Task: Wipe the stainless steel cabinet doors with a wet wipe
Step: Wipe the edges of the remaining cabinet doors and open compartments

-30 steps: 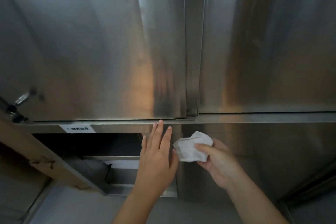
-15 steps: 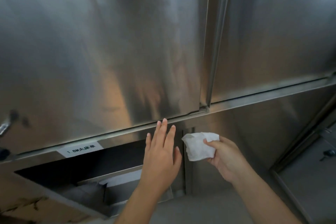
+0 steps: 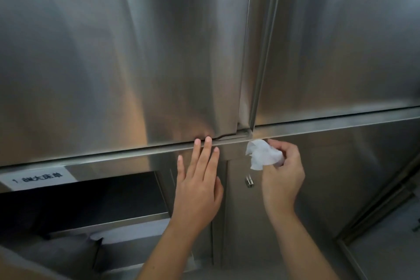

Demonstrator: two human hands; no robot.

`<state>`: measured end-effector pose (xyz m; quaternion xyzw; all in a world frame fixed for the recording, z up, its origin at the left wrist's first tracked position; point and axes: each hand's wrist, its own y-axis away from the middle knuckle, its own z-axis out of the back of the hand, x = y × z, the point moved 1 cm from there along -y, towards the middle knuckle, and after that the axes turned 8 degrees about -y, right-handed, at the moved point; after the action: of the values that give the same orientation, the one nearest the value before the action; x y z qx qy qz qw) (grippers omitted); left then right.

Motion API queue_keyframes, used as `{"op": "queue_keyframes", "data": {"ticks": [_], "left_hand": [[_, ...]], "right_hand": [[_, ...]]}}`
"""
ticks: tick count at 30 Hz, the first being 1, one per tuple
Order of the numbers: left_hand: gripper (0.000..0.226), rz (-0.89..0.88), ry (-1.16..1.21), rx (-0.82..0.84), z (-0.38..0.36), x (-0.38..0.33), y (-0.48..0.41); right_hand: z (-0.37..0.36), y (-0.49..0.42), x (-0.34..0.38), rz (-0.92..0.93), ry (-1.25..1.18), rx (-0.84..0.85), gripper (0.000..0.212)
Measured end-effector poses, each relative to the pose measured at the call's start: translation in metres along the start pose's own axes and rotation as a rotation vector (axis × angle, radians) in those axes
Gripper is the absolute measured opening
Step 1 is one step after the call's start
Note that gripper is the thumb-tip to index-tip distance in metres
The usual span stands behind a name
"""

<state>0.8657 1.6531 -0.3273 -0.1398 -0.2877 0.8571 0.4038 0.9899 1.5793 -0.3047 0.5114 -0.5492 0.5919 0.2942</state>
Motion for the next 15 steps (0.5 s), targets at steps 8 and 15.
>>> {"op": "queue_keyframes", "data": {"ticks": [8,15], "left_hand": [[0.056,-0.080,-0.088,-0.360,-0.064,0.014,0.005],[0.055,-0.143,-0.259,-0.582,-0.098,0.034,0.001]], "right_hand": [[-0.032,0.015,-0.086,0.847,0.148,0.108,0.017],[-0.050,0.014,-0.121,1.177,0.085,-0.014,0.031]]}}
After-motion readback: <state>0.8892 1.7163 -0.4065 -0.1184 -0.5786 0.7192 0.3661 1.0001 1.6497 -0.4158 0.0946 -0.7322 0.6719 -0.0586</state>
